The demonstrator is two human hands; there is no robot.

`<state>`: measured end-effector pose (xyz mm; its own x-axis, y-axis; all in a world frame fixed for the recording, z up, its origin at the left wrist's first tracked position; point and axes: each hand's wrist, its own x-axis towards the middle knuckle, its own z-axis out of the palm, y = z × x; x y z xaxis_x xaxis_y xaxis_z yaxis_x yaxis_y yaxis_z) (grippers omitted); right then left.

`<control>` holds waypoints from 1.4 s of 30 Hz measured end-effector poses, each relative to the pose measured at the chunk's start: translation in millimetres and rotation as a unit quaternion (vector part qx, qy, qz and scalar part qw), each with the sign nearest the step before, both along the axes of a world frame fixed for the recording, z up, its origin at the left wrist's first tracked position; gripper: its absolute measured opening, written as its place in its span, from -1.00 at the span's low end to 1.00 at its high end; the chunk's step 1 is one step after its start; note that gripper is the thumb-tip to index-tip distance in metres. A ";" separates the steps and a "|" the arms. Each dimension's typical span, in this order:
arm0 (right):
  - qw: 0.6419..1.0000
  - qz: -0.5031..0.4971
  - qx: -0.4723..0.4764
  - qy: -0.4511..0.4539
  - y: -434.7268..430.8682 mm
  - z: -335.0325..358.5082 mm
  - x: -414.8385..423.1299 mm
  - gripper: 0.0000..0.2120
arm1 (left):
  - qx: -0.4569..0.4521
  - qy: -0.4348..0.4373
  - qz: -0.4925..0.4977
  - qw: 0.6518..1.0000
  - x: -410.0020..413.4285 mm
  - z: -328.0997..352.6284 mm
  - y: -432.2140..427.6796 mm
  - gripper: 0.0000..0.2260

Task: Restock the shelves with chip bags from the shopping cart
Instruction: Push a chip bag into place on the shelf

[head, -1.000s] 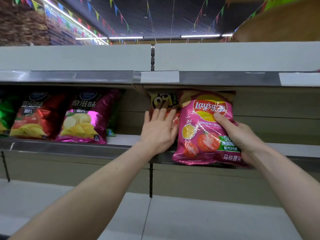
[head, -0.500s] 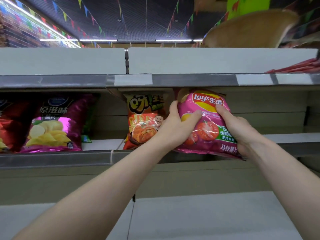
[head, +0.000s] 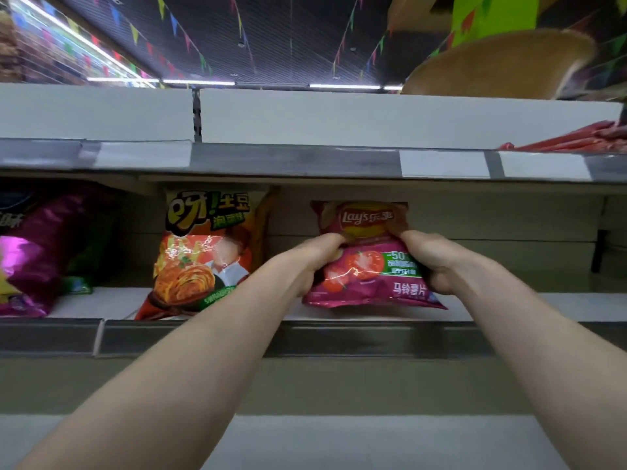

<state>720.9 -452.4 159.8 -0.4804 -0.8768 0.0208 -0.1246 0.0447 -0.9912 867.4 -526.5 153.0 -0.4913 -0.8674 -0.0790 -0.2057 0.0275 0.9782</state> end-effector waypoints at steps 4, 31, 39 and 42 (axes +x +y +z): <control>0.998 0.032 -0.039 -0.028 -34.4 -1.8 -0.6 -0.60 | -0.004 0.066 0.068 0.995 -9.7 2.1 -21.8 -0.66; 0.991 0.097 -0.032 0.082 -138.5 -15.1 -32.1 -0.55 | -0.106 0.224 0.272 0.930 -49.1 -32.0 -152.6 -0.28; 0.945 0.003 -0.079 0.317 -148.3 -16.2 -20.6 -0.58 | -0.182 0.211 0.296 0.914 -49.7 -32.9 -154.2 -0.34; 0.895 -0.078 -0.118 0.424 -142.5 -11.7 -19.2 -0.42 | -0.266 0.195 0.336 0.883 -49.2 -25.9 -148.3 -0.47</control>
